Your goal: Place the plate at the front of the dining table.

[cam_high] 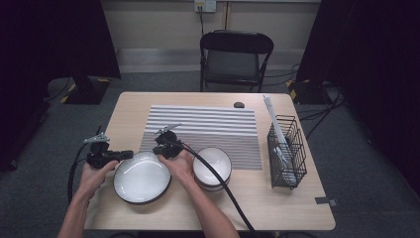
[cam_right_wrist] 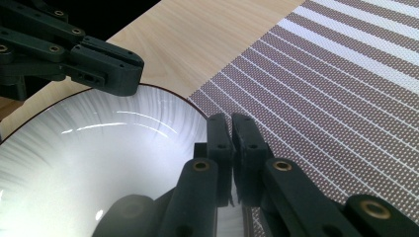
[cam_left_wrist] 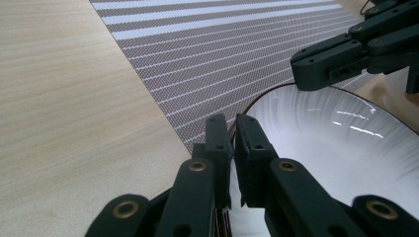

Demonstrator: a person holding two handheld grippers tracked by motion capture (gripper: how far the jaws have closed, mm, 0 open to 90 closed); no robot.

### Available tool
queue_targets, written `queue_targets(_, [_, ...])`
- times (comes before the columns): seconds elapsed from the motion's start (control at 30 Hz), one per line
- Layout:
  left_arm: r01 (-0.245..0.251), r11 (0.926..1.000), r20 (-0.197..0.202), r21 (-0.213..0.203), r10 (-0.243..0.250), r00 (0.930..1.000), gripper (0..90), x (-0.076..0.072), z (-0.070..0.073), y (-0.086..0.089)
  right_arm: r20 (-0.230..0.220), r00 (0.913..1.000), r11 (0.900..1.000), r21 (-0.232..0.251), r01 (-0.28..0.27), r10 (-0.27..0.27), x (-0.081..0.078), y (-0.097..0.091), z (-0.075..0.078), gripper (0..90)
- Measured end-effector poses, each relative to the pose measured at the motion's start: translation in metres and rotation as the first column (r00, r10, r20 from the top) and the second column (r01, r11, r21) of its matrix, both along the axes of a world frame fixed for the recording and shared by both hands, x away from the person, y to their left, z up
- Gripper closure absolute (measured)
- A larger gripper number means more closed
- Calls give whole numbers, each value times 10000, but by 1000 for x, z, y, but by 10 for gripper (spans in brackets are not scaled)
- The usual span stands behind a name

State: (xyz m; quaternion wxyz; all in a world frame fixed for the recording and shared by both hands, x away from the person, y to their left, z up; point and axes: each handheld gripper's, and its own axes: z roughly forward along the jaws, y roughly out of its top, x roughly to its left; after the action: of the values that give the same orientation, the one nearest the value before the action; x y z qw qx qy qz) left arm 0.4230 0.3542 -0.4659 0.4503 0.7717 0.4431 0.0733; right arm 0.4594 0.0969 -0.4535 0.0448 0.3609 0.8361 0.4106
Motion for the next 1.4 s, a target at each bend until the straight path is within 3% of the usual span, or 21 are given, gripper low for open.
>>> queue_targets(0.2, [-213,9996,-362,197,220,9991,771,2,0,-1,-65,10000,10000,15,-14,14,0,0,0,877])
queue_targets(0.4, [-99,9999,-214,116,101,9997,855,1,3,0,-170,9998,9998,153,112,-109,-1,0,0,876])
queue_targets(0.47, [-107,9999,-309,-37,106,9995,857,1,2,0,-62,9999,9999,125,85,-84,-1,0,-1,876])
queue_targets(0.63, [-161,9999,-276,-20,160,9995,857,1,2,1,-263,9995,9996,230,179,-173,-1,0,-1,876])
queue_targets(1.0, [-159,9999,-275,-53,158,9995,851,1,2,1,-105,9996,9992,306,270,-267,-4,0,-4,875])
queue_targets(1.1, [-137,9998,-316,-118,133,9994,849,1,1,1,-253,9994,9989,379,265,-256,-3,0,-4,876])
queue_targets(1.4, [15,9999,-297,166,-10,9996,814,2,1,-2,-200,9998,9989,451,88,-79,-7,1,-7,861])
